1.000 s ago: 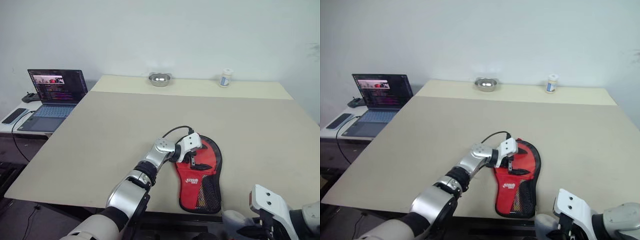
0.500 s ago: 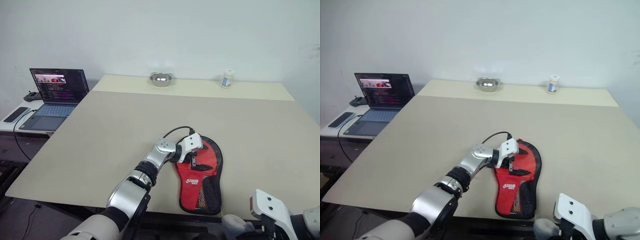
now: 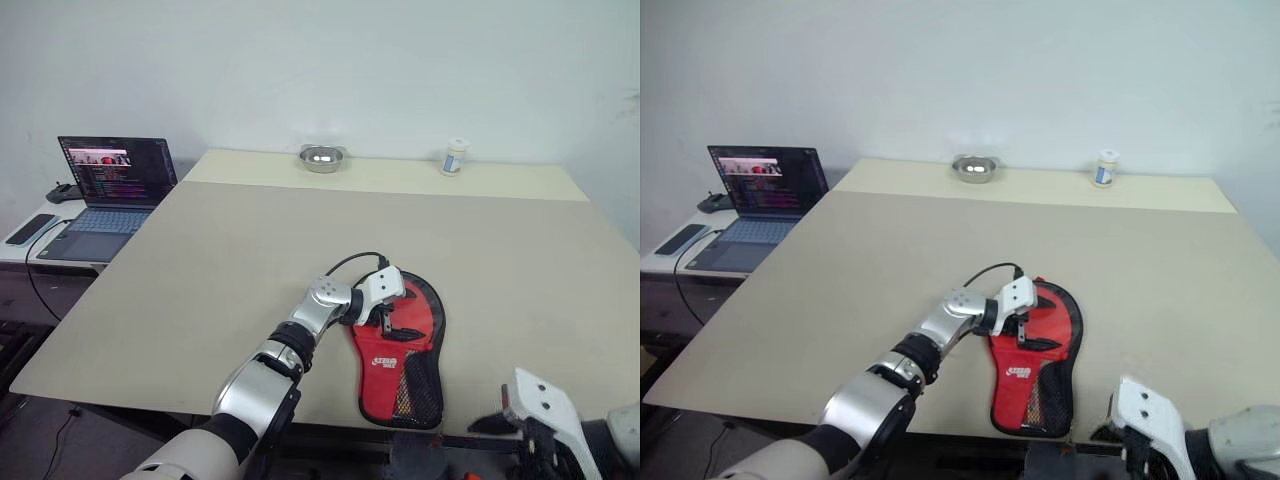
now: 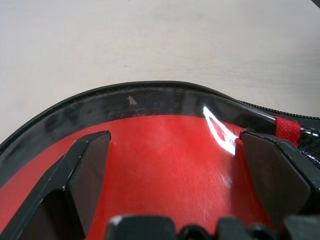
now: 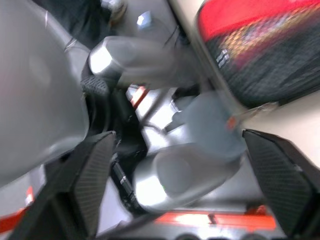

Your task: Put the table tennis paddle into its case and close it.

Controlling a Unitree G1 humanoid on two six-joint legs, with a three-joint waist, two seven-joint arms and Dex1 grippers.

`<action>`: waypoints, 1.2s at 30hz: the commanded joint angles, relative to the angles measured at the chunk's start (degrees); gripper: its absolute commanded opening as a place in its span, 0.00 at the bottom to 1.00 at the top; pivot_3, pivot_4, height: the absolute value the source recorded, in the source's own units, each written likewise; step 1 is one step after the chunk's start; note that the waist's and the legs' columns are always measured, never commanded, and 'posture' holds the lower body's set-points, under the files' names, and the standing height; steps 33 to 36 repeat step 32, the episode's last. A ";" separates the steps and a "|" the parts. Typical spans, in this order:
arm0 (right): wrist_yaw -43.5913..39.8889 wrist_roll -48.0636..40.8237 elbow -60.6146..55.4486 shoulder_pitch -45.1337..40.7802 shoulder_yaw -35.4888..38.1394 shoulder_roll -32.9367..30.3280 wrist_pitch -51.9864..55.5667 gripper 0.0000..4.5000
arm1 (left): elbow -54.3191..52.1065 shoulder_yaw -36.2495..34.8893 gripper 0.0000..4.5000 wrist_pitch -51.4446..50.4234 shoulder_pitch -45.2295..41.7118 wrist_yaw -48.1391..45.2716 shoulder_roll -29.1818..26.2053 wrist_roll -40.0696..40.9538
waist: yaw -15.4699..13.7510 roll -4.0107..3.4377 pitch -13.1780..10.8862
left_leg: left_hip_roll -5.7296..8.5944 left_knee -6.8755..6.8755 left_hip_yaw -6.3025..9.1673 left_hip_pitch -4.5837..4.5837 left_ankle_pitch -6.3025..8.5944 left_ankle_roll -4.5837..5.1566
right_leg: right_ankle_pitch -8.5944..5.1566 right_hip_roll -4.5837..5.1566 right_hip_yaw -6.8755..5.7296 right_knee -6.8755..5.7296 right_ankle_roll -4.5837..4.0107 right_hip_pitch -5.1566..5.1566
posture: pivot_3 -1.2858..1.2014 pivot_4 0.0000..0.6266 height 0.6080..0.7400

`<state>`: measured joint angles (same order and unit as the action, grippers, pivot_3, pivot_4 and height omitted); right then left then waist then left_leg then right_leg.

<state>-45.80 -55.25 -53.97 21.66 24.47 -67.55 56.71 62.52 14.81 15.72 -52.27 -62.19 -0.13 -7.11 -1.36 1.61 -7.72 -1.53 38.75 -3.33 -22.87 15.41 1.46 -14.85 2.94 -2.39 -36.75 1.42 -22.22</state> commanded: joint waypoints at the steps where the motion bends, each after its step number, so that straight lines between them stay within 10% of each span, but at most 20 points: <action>1: 3.69 1.45 6.91 -9.12 -0.07 2.44 -3.09 0.97 | -2.42 1.12 1.00 -0.19 2.54 -3.12 -1.38 -0.09 | 0.05 0.04 -0.17 | 0.00 0.01 -0.02 -0.01 0.00 0.00 | 0.00 0.02 -0.01 0.00 0.01 -0.01 | 0.52 0.24 1.00; 16: -2.63 26.08 52.20 -39.35 -20.30 28.52 -35.68 0.97 | -48.12 -7.05 1.00 -23.54 20.84 1.30 -18.07 9.48 | 1.41 -0.27 -1.46 | -0.05 -0.77 -0.21 -0.51 -0.05 -0.06 | 0.07 -0.20 0.14 -0.30 -0.14 -1.01 | 0.52 0.24 1.00; 36: -12.56 29.28 58.00 -41.93 -18.12 24.03 -37.17 0.97 | -51.33 -7.60 1.00 -27.80 22.80 8.15 -21.66 11.51 | 0.55 -0.49 -1.63 | 0.10 -0.62 -0.19 -0.57 -0.20 -0.29 | 0.11 0.04 0.08 -0.38 -0.14 -0.99 | 0.52 0.24 1.00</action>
